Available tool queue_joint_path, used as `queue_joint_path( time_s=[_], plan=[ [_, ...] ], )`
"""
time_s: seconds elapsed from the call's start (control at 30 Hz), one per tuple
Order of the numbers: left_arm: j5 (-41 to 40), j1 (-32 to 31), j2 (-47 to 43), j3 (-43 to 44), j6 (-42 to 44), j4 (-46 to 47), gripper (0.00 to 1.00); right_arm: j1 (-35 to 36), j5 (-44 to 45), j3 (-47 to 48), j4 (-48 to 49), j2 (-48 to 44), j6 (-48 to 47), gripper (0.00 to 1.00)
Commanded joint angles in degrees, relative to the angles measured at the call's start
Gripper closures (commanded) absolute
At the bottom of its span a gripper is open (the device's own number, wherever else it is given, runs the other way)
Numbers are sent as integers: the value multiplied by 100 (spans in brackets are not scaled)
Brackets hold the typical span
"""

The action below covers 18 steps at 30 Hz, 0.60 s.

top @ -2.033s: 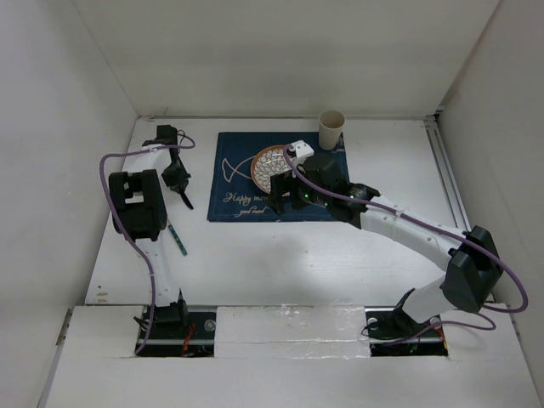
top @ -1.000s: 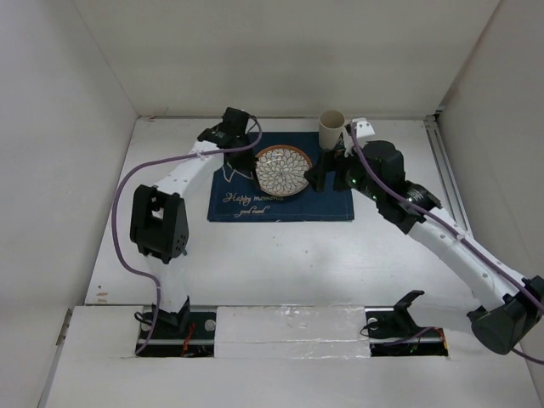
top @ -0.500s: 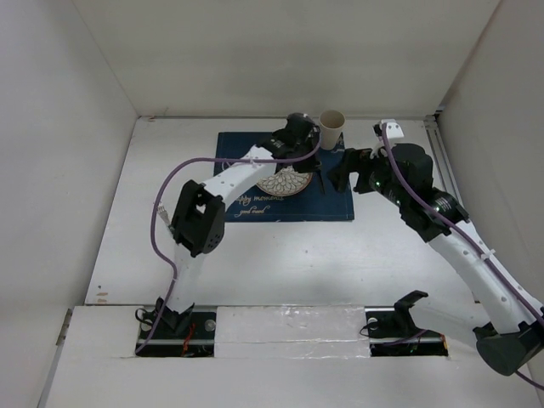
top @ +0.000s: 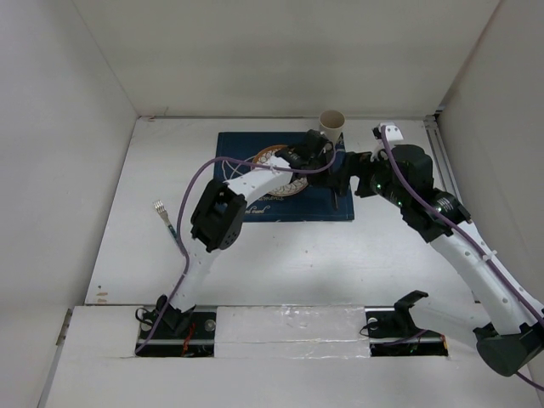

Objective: Set the dinner table for one person

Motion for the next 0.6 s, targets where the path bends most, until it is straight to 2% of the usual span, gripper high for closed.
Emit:
queue_joint_path(
  time_s=[0.0, 0.57],
  plan=[
    [416, -11, 101, 370, -17, 463, 100, -30, -48, 263, -27, -124, 35, 0],
    [522, -11, 1050, 1548, 273, 15, 100, -30, -48, 158, 25, -124, -71, 0]
  ],
)
